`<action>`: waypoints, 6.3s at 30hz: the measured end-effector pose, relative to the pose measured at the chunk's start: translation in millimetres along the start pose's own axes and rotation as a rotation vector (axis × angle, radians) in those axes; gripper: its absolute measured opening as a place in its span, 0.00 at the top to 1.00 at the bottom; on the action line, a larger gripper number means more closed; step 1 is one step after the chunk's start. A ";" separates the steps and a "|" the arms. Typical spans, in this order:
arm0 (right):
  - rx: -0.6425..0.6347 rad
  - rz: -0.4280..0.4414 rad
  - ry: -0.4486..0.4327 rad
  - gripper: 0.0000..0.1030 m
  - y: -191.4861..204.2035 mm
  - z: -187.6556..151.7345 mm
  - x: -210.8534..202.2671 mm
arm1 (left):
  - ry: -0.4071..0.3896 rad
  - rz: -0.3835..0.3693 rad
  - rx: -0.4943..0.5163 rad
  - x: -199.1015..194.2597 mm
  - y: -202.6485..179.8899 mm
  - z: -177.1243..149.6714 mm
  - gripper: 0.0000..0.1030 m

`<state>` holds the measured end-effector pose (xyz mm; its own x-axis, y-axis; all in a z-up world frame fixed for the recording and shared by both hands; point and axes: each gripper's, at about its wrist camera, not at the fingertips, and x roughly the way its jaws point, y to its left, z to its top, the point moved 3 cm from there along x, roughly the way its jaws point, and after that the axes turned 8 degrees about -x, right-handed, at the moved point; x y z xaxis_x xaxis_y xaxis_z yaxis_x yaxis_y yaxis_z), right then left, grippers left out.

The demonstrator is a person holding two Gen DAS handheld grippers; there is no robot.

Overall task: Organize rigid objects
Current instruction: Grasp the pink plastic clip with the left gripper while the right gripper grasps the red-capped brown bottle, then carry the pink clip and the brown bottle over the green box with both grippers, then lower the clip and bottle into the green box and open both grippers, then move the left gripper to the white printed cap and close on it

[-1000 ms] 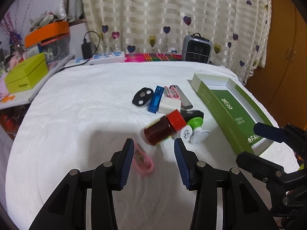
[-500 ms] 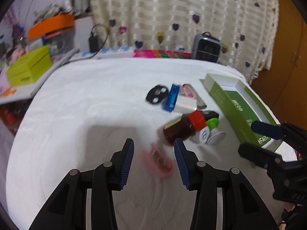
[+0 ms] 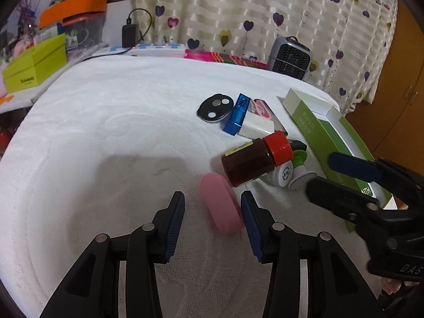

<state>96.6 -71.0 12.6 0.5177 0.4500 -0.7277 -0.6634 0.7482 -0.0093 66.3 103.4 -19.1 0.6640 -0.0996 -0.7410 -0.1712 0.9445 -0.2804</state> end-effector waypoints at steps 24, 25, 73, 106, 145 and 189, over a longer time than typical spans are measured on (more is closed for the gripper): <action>-0.006 0.114 0.050 0.63 4.9 30.6 40.4 | -0.041 -0.055 -0.076 -9.2 15.9 2.3 0.79; -0.010 0.115 0.045 0.64 5.9 30.6 39.0 | -0.044 -0.055 -0.078 -9.9 16.5 2.3 0.79; 0.216 -0.025 -0.178 0.65 -97.8 -30.4 -84.5 | -0.088 -0.148 0.141 -30.6 -120.6 8.0 0.84; 0.307 -0.057 -0.021 0.64 -146.0 -91.6 -67.8 | 0.036 -0.203 0.284 15.4 -189.0 -25.9 0.84; 0.187 -0.128 -0.068 0.52 -90.9 -68.3 -91.3 | -0.061 -0.185 0.180 -28.2 -129.4 -19.3 0.80; 0.078 -0.039 -0.055 0.52 -55.1 -42.4 -49.6 | -0.009 -0.060 -0.049 20.1 -54.6 20.2 0.60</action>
<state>84.6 -155.2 20.1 0.5728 0.4440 -0.6890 -0.5990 0.8006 0.0178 103.7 56.2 -6.3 0.6809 -0.1521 -0.7164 -0.1667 0.9203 -0.3538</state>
